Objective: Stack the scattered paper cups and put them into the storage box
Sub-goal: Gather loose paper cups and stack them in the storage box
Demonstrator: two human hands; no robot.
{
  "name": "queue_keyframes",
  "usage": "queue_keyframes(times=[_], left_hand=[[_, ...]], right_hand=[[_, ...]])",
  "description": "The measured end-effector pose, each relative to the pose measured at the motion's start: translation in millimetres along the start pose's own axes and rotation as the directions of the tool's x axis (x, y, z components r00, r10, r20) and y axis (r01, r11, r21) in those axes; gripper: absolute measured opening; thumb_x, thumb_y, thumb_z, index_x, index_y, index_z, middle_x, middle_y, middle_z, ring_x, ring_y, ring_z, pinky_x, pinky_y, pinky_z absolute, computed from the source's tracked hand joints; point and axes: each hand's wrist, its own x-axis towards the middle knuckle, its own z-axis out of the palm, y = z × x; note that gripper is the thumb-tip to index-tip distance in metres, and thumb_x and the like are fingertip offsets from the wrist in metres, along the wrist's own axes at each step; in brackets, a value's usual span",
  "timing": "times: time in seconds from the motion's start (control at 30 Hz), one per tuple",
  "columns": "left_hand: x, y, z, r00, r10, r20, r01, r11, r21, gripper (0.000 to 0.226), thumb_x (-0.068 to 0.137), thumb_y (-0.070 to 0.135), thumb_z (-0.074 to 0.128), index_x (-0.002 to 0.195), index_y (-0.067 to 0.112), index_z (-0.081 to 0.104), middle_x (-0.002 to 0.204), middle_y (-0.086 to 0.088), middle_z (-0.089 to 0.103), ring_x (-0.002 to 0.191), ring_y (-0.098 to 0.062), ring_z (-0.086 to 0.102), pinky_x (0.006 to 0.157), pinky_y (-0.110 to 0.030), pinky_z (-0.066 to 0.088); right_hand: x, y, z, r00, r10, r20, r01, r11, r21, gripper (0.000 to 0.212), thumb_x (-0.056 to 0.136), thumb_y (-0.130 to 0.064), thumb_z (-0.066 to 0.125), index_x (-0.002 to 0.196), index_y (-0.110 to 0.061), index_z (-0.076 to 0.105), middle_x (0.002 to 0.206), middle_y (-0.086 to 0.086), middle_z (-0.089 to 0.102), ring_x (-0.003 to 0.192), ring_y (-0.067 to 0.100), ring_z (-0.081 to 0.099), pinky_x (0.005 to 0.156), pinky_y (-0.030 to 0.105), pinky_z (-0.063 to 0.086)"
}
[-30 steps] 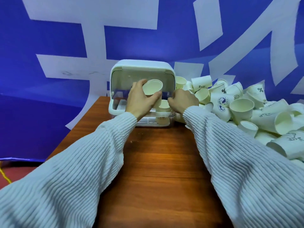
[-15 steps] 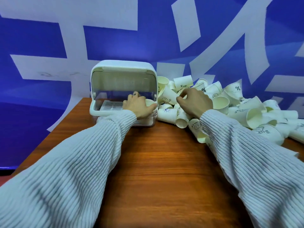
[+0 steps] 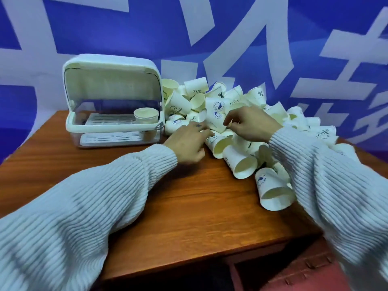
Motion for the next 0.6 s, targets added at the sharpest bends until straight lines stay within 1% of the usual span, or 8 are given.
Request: queue_keyframes(times=[0.07, 0.13, 0.23, 0.33, 0.4, 0.47, 0.53, 0.6], left_hand=[[4.3, 12.3, 10.7, 0.997, 0.059, 0.056, -0.064, 0.995, 0.083, 0.073, 0.085, 0.021, 0.062, 0.154, 0.024, 0.036, 0.157, -0.004, 0.039, 0.145, -0.026, 0.033, 0.111, -0.047, 0.039], [9.7, 20.9, 16.5, 0.995, 0.061, 0.084, -0.070, 0.990, 0.119, 0.085, 0.087, 0.014, 0.062, 0.160, 0.027, 0.021, 0.165, -0.001, 0.028, 0.151, -0.025, 0.024, 0.115, -0.047, 0.035], [16.4, 27.8, 23.1, 0.995, 0.055, 0.082, -0.066, 0.989, 0.134, 0.095, 0.087, 0.006, 0.061, 0.161, 0.031, 0.008, 0.167, -0.002, 0.023, 0.152, -0.027, 0.022, 0.116, -0.048, 0.033], [19.3, 35.3, 25.3, 0.999, 0.028, 0.037, -0.034, 0.982, 0.184, 0.093, 0.086, 0.010, 0.064, 0.159, 0.033, 0.011, 0.156, -0.008, 0.035, 0.141, -0.031, 0.034, 0.112, -0.048, 0.032], [17.6, 39.8, 21.8, 1.000, 0.003, -0.014, 0.000, 0.971, 0.239, 0.081, 0.088, 0.021, 0.065, 0.156, 0.032, 0.022, 0.146, -0.009, 0.041, 0.134, -0.031, 0.039, 0.111, -0.050, 0.030], [14.2, 39.1, 19.3, 0.997, 0.012, -0.072, 0.009, 0.962, 0.275, 0.063, 0.090, 0.031, 0.061, 0.148, 0.026, 0.037, 0.143, -0.010, 0.045, 0.131, -0.031, 0.042, 0.111, -0.051, 0.030], [9.0, 33.1, 15.9, 0.992, 0.010, -0.125, 0.020, 0.971, 0.237, 0.054, 0.090, 0.035, 0.059, 0.141, 0.021, 0.045, 0.143, -0.009, 0.048, 0.130, -0.030, 0.045, 0.112, -0.051, 0.033], [5.6, 24.9, 12.2, 0.996, -0.006, -0.084, 0.017, 0.991, 0.130, 0.062, 0.087, 0.037, 0.063, 0.144, 0.019, 0.043, 0.149, -0.007, 0.045, 0.134, -0.029, 0.045, 0.114, -0.053, 0.035]], right_hand=[[-20.6, 7.3, -6.7, 0.991, -0.037, 0.129, 0.039, 0.999, -0.010, 0.033, 0.093, -0.015, 0.055, 0.117, -0.027, 0.074, 0.104, -0.006, 0.070, 0.105, 0.018, 0.064, 0.085, 0.030, 0.047], [-39.8, 9.9, -10.6, 0.960, -0.078, 0.270, 0.094, 0.994, -0.050, 0.035, 0.092, -0.018, 0.061, 0.124, -0.028, 0.070, 0.111, -0.009, 0.067, 0.105, 0.014, 0.062, 0.089, 0.031, 0.048], [-57.6, 10.3, -4.0, 0.925, -0.121, 0.360, 0.173, 0.978, -0.117, 0.043, 0.088, -0.023, 0.068, 0.130, -0.032, 0.064, 0.120, -0.010, 0.058, 0.109, 0.012, 0.057, 0.091, 0.033, 0.050], [-60.4, 14.7, 9.0, 0.943, -0.161, 0.291, 0.226, 0.952, -0.206, 0.037, 0.090, -0.029, 0.069, 0.127, -0.034, 0.065, 0.124, -0.010, 0.055, 0.110, 0.015, 0.057, 0.081, 0.031, 0.044], [-60.0, 17.8, 14.2, 0.954, -0.207, 0.216, 0.260, 0.930, -0.260, 0.026, 0.095, -0.035, 0.066, 0.121, -0.034, 0.066, 0.124, -0.012, 0.057, 0.110, 0.015, 0.059, 0.076, 0.031, 0.041], [-59.2, 20.1, 15.7, 0.957, -0.251, 0.144, 0.282, 0.921, -0.270, 0.020, 0.097, -0.038, 0.064, 0.117, -0.033, 0.068, 0.122, -0.013, 0.061, 0.108, 0.013, 0.061, 0.073, 0.031, 0.040], [-57.2, 20.4, 14.6, 0.961, -0.269, 0.058, 0.275, 0.926, -0.257, 0.018, 0.098, -0.039, 0.063, 0.113, -0.033, 0.070, 0.117, -0.012, 0.064, 0.102, 0.015, 0.064, 0.071, 0.033, 0.045], [-53.6, 17.9, 10.8, 0.969, -0.249, -0.005, 0.242, 0.946, -0.216, 0.017, 0.097, -0.039, 0.064, 0.111, -0.031, 0.072, 0.109, -0.010, 0.065, 0.098, 0.017, 0.065, 0.074, 0.038, 0.052]])
